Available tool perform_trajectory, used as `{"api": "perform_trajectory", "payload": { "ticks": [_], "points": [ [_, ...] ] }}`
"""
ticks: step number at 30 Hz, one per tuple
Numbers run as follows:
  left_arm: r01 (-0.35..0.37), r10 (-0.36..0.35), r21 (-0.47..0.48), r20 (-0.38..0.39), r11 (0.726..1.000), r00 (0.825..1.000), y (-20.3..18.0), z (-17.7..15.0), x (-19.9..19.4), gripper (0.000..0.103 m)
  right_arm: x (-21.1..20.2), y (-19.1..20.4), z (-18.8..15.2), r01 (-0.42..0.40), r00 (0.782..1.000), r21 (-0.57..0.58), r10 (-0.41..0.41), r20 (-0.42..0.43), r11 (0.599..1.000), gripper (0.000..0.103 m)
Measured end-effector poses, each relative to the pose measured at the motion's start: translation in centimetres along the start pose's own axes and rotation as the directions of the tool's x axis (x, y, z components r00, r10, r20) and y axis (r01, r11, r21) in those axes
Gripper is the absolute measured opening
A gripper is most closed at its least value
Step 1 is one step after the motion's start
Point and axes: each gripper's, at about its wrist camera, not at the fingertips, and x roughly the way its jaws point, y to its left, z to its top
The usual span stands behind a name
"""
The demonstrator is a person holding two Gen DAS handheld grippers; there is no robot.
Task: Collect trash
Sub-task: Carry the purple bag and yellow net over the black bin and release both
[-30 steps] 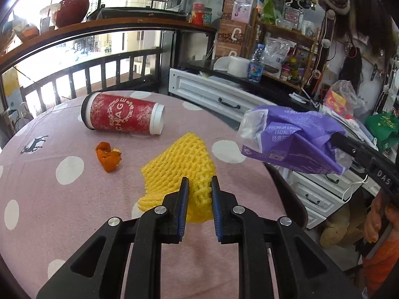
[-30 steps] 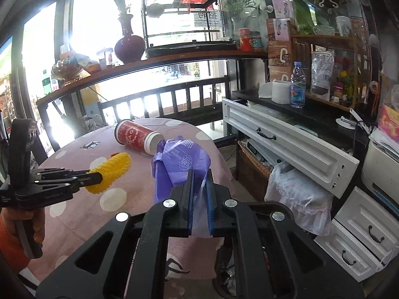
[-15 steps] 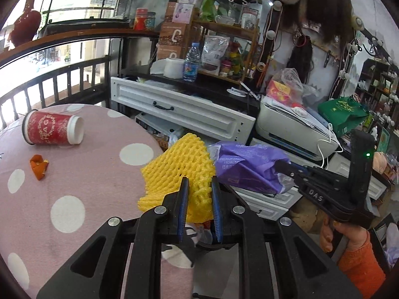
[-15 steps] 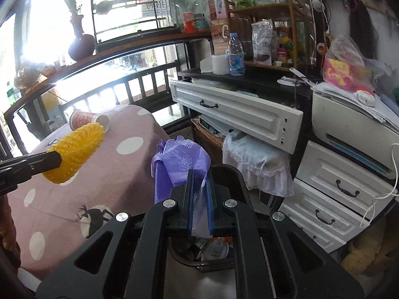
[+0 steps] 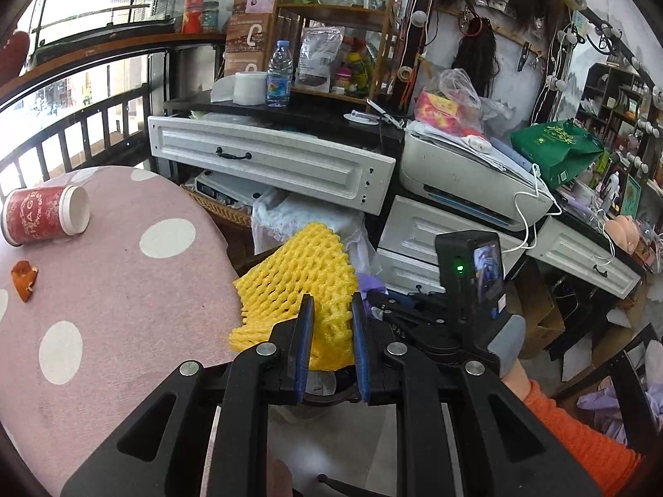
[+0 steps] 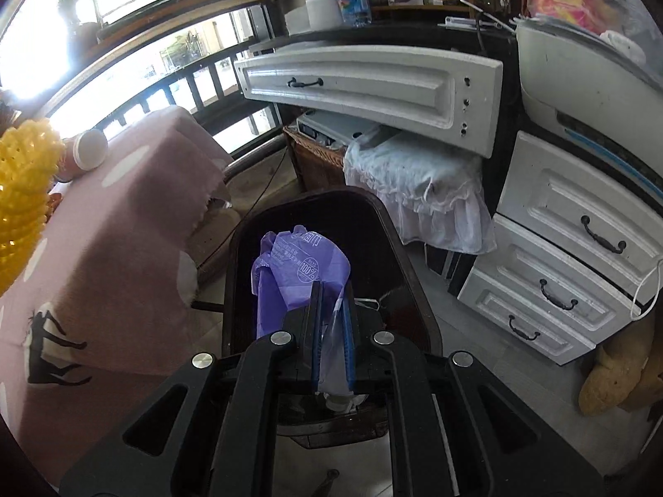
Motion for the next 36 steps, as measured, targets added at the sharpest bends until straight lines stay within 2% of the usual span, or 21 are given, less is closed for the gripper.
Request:
{"api": "perform_trajectory", "payload": {
  "ticks": [4,5,9,10,16,20,25,36],
  "points": [
    [0.006,-0.005,0.004,-0.029,1.000,1.000,-0.2,0.0,1.2,0.018,2.1,-0.3,-0.9,0.006,1.000,0.023,-0.005,-0.030,1.000,0.010],
    [0.006,-0.006,0.006,-0.037,1.000,0.999,-0.2,-0.1,1.5,0.018,2.5,-0.4,-1.0,0.004,0.999,0.028,-0.003,-0.036,1.000,0.013],
    [0.003,-0.002,0.021,-0.053,1.000,0.999,-0.5,-0.3,2.2,0.018,2.8,-0.7,-1.5,0.030,0.999,0.041,-0.029,-0.025,0.999,0.048],
    [0.004,-0.003,0.023,-0.056,1.000,0.998,-0.5,-0.4,2.3,0.018,2.7,-0.9,-1.5,0.031,0.999,0.048,-0.030,-0.018,0.998,0.050],
    [0.004,0.000,0.051,-0.079,0.999,0.997,-1.1,-0.5,3.7,0.019,0.6,-1.9,-1.7,0.042,0.999,0.071,-0.042,0.005,0.997,0.050],
    [0.023,-0.017,0.045,-0.135,0.999,0.991,-1.5,-0.4,6.5,0.019,-1.7,-2.7,-2.1,0.117,0.992,0.052,-0.119,0.038,0.992,0.053],
    [0.008,0.006,0.070,-0.193,0.998,0.981,-2.4,-0.7,10.0,0.019,-4.4,-4.7,-3.0,0.208,0.976,0.034,-0.209,0.059,0.978,0.054],
    [-0.038,0.051,0.049,-0.320,0.998,0.946,-2.9,-2.3,16.2,0.019,-8.5,-8.3,-5.4,0.206,0.973,0.127,-0.216,0.077,0.970,0.054]
  ]
}}
